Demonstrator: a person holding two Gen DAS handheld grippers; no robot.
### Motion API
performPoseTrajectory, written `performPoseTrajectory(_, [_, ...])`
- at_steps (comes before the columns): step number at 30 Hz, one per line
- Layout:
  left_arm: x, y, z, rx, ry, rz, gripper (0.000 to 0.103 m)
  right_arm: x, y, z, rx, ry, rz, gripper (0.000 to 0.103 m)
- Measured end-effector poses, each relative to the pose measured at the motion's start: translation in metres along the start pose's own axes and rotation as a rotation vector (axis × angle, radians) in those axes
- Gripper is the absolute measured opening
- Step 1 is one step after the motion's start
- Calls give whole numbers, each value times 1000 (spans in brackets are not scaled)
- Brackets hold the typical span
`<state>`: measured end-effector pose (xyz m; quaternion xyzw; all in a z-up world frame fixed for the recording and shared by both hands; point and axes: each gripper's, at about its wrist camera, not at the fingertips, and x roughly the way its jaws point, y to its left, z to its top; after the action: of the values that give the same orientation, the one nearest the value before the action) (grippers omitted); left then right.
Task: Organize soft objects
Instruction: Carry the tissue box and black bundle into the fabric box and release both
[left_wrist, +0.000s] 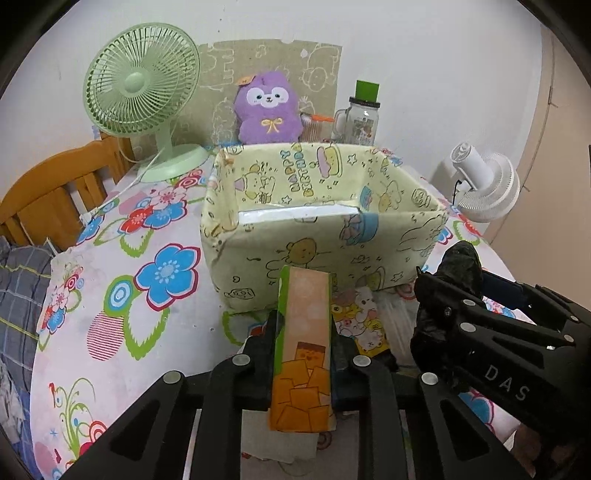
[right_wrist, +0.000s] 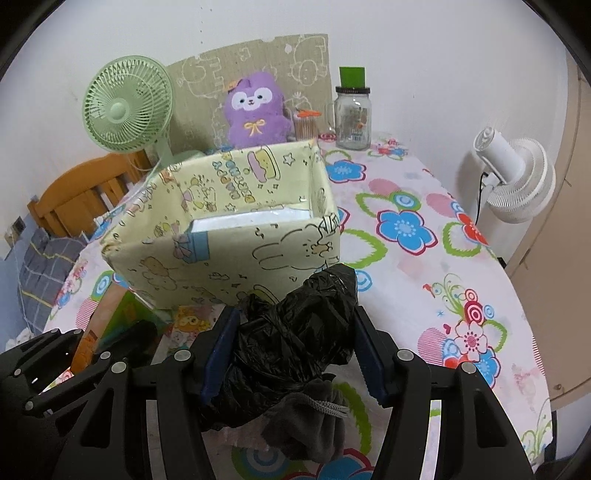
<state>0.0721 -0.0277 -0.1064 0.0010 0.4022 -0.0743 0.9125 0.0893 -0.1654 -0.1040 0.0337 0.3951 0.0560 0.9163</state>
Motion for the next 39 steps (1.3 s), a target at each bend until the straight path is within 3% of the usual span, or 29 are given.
performPoseTrajectory(23, [-52,-10,18,34,-109,-1,19,-62,8,18,-40,-129,-1,64])
performPoseTrajectory(39, [-76,-11,40,42,-176,15,19,-81,14,39,-52,-196,14,64])
